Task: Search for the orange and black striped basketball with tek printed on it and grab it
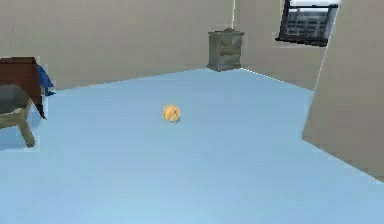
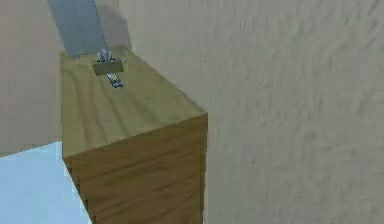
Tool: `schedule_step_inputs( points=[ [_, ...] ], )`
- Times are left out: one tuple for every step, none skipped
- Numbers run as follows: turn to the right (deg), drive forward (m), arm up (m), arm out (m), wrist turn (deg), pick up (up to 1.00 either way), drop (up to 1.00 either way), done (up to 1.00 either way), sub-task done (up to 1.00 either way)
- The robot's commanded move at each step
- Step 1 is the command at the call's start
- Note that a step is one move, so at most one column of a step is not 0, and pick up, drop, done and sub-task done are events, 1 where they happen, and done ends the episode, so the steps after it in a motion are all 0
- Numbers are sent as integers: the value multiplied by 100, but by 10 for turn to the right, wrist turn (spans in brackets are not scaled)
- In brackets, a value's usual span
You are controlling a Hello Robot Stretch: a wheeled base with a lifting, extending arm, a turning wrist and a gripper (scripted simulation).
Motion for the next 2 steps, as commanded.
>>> schedule_step_inputs(
  points=[
    [-150,0,0,0,0,0,0,0,0],
    [0,100,0,0,0,0,0,0,0]
  ],
)
